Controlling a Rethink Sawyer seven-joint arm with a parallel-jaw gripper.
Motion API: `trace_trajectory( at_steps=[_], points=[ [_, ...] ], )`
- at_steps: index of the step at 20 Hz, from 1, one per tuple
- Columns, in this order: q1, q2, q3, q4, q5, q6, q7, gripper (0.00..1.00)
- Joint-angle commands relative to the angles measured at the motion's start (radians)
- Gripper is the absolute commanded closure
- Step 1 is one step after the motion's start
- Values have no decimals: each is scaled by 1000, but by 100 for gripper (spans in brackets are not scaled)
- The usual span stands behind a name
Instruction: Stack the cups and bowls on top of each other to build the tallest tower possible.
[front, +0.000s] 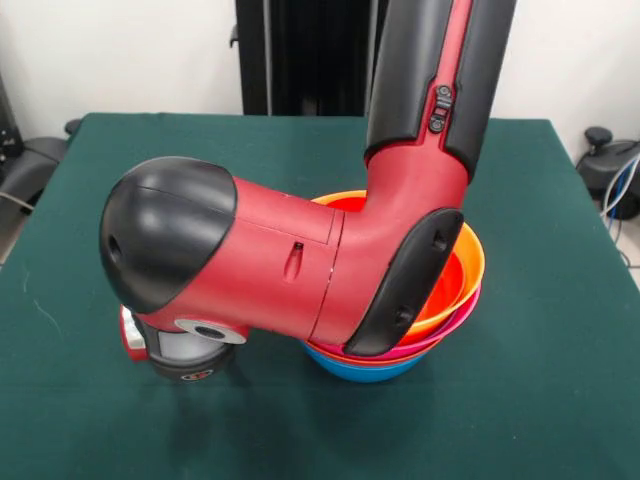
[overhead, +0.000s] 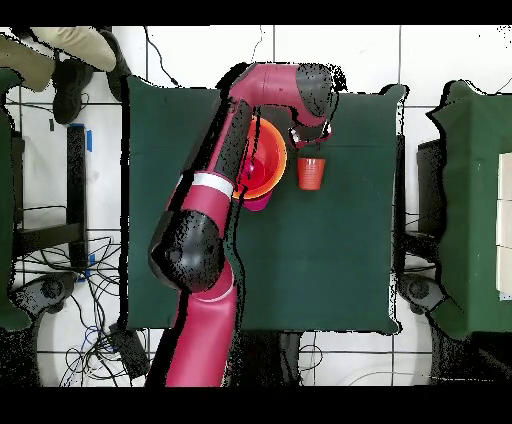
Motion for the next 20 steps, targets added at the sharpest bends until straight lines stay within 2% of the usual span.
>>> trace_trajectory(
  at_steps=[1, 4, 13, 17, 20],
  points=[
    [-25, 31, 99, -102, -25, 3, -285, 0],
    [-31, 64, 116, -81, -24, 39, -261, 0],
    [31, 141, 215, 96, -2, 174, -190, 0],
    [54, 174, 203, 152, -39, 207, -139, 0],
    [50, 187, 184, 152, -61, 187, -102, 0]
  ],
)
